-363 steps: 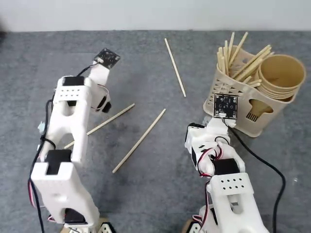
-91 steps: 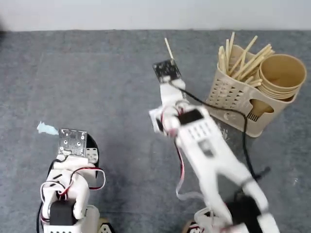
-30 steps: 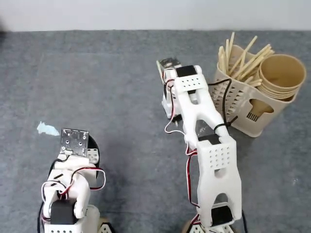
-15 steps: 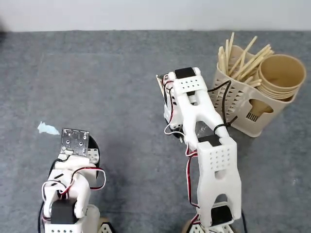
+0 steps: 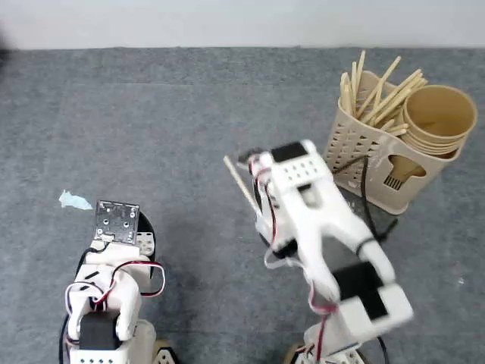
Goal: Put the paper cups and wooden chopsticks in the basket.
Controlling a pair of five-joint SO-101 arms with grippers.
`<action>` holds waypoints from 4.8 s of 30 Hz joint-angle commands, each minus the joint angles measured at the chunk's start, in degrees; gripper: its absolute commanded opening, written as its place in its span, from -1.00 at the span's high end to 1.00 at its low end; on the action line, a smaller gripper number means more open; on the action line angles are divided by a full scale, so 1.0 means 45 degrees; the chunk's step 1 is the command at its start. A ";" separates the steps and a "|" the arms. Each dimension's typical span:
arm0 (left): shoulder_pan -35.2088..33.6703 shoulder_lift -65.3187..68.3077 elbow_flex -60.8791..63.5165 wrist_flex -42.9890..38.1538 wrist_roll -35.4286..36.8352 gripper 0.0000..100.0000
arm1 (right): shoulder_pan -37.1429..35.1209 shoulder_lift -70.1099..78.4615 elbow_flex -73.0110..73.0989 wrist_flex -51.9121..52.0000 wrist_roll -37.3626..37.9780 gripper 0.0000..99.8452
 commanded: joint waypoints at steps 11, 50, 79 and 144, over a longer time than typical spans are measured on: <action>-0.0039 -0.0176 -0.0088 0.0020 -0.0117 0.97 | -0.0088 -0.2842 0.2598 -0.0987 0.1114 0.67; -0.0020 -0.0176 -0.0088 0.0039 -0.0430 0.97 | -0.1690 0.5538 -0.3751 -0.7160 -0.0860 0.96; 0.0000 -0.0176 -0.0088 0.0039 -0.0430 0.97 | 0.0830 -0.5851 -0.6818 -0.2549 -0.0762 0.98; 0.0000 -0.0176 0.0029 0.0020 -0.0430 0.97 | 0.5148 -1.0637 -0.2208 -0.8508 -0.2794 0.97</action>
